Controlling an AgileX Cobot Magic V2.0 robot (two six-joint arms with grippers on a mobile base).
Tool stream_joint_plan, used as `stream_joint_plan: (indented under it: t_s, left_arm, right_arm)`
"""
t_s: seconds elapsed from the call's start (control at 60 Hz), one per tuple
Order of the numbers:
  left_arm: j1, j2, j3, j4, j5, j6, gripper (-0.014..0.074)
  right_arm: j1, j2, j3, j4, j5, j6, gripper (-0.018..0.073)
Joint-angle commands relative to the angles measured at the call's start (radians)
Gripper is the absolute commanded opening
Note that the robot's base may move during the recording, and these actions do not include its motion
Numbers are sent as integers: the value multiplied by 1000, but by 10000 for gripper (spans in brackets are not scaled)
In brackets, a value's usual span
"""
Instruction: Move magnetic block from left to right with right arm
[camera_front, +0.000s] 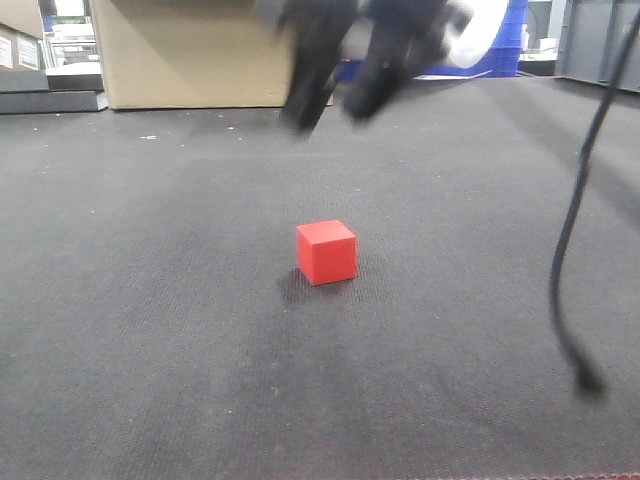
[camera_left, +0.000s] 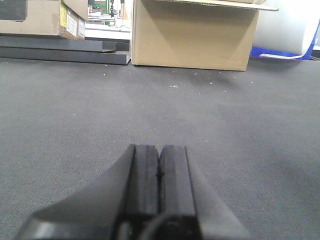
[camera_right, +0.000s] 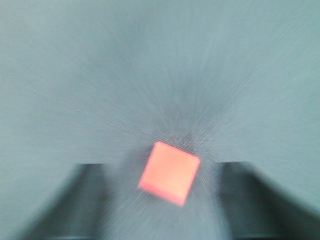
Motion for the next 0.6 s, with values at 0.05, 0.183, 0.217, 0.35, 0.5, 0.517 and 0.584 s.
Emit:
stream_joint_plan:
  t_s: [0.05,0.183,0.217,0.35,0.5,0.517,0.584]
  left_arm:
    - [2,-11,8,0,-94,-7,-116]
    - [2,-11,8,0,-94,-7,-116]
    - [2,-11,8,0,-94,-7,-116]
    - [2,-11,8,0,-94,-7,-116]
    - [2,-11,8,0,-94,-7,-116]
    - [2,-11,8,0,-94,-7,-116]
    - [2,-11,8,0,-94,-7,-116]
  right_arm:
    - [-25,-217,76,16,-56,-4,109]
    - [-25,-387,223,16,-134,-4,69]
    - [-25,-437,271,20,-160,-4,69]
    - [-25,-629,451,42,-253,-4,69]
    - [-25,-870,650,48,-334,-4,69]
    - [-25,-907,672,48,-337,-4,69]
    - [-25,-1024,737,48,-343,-4,69]
